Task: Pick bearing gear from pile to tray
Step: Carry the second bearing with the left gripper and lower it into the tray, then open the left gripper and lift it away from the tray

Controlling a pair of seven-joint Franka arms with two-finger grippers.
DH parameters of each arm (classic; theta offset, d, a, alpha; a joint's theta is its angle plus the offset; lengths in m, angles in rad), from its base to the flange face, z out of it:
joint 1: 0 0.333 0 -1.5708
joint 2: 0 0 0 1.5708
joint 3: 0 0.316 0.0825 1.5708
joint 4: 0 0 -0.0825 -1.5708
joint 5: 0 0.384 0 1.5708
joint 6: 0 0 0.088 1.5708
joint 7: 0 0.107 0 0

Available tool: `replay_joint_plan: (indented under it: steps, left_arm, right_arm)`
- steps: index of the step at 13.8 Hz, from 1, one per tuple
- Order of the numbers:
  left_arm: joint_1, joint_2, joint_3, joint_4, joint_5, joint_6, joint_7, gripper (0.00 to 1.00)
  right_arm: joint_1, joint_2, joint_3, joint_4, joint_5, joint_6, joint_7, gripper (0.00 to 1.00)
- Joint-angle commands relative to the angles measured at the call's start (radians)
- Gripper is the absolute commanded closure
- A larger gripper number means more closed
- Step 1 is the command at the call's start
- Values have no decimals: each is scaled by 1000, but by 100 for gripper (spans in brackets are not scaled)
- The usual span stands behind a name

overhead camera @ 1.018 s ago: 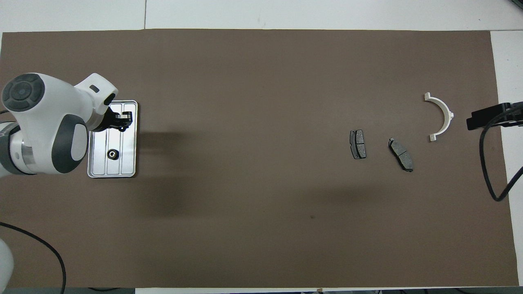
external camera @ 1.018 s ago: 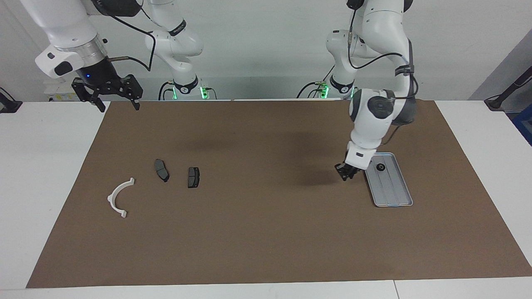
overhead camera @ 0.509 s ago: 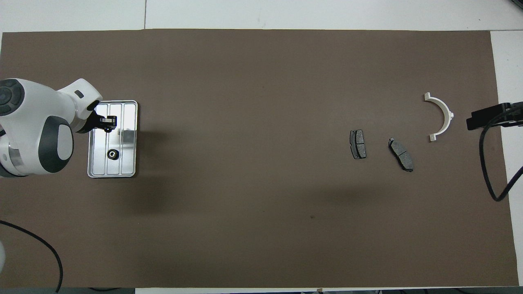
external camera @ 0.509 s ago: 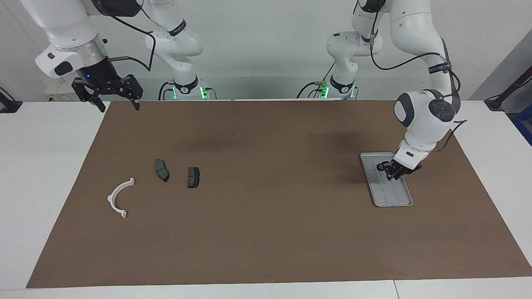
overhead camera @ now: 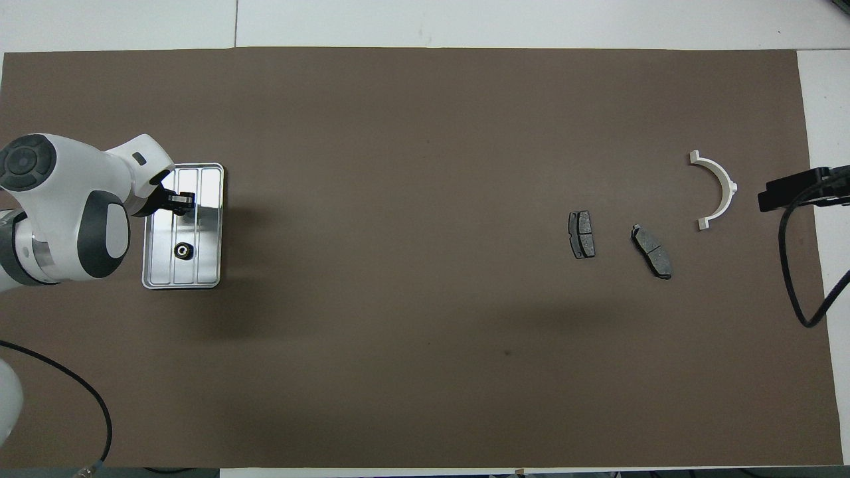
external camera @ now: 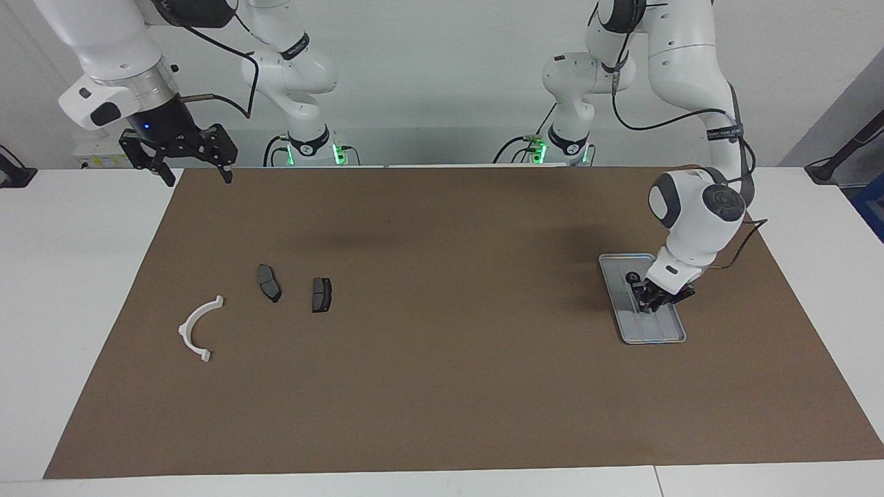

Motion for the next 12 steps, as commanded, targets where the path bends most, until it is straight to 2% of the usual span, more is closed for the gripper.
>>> replay_joint_plan:
  steps: [1, 9, 10, 12]
  left_arm:
    - [10, 7, -8, -9, -2, 38, 20, 100]
    - [13, 6, -8, -33, -11, 58, 12, 100]
    - [13, 6, -8, -33, -13, 60, 14, 78]
    - [13, 4, -8, -33, -16, 58, 14, 10]
  right_arm:
    - [-22, -19, 17, -25, -11, 13, -20, 0]
    - [-22, -19, 17, -24, -13, 13, -22, 0]
    - [-22, -19, 17, -24, -13, 13, -22, 0]
    - [-22, -19, 17, -24, -13, 13, -22, 0]
